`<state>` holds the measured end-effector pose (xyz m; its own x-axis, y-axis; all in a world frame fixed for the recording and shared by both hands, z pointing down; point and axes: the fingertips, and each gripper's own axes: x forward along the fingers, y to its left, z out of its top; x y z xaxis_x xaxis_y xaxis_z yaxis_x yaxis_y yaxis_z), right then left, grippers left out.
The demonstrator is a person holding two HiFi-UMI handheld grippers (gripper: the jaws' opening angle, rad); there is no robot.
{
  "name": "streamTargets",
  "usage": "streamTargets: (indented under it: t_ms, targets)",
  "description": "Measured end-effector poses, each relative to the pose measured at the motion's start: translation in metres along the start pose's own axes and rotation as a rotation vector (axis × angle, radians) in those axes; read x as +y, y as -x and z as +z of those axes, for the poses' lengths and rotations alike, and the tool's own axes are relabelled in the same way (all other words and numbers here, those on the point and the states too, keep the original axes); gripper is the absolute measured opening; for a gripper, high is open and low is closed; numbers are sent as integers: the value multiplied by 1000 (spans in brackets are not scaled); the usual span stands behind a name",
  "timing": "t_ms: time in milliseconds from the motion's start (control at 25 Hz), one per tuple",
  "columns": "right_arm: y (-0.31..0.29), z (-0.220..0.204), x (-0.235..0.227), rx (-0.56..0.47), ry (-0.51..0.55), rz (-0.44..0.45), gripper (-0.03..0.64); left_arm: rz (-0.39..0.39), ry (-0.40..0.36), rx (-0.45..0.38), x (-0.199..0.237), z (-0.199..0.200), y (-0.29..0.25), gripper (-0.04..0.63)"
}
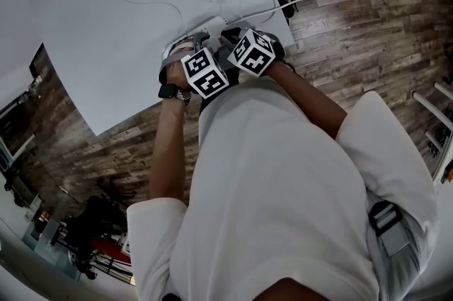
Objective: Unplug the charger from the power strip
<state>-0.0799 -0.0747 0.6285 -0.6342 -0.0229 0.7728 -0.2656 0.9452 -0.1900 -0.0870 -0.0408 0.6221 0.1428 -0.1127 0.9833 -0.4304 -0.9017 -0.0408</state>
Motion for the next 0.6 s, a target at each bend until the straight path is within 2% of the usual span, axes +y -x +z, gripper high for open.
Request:
streamTargets:
  t_ms: [160, 360, 600]
  targets:
    - [-1, -2, 0, 29, 40, -51, 5, 39, -24, -4, -3, 2, 1, 229]
    - [-1, -3, -1, 68, -31, -8, 5, -46, 9, -55, -2, 5, 3, 229]
    - [-1, -4, -2, 68, -69, -2, 5, -91, 39, -73, -2, 7, 4, 229]
